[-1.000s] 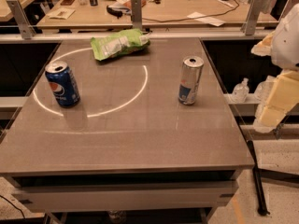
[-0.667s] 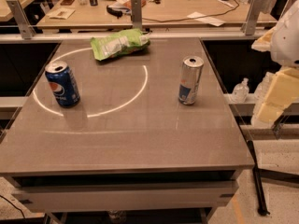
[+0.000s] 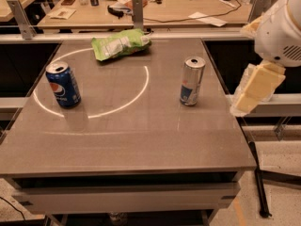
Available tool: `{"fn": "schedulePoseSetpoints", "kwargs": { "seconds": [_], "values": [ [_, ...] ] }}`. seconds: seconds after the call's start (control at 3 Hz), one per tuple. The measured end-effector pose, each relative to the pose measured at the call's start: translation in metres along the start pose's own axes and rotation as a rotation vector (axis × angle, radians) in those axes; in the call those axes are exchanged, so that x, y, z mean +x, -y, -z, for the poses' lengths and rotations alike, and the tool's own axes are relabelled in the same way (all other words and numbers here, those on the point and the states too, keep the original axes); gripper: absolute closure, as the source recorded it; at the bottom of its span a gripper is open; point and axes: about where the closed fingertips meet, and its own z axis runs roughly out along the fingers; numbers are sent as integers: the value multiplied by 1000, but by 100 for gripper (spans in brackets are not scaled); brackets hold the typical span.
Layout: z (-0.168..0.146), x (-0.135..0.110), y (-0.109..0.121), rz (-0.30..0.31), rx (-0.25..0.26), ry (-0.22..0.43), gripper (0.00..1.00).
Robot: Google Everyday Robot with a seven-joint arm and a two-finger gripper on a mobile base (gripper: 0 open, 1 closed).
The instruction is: Pick green rice chip bag
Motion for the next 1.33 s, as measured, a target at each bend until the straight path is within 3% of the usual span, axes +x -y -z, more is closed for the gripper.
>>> {"fn": "schedulePoseSetpoints", "kwargs": {
  "seconds": [0.67, 1.33],
  "values": [
    [-15, -54, 37, 57, 52, 76, 0],
    [-53, -82, 74, 36, 147, 67, 0]
  ]
}}
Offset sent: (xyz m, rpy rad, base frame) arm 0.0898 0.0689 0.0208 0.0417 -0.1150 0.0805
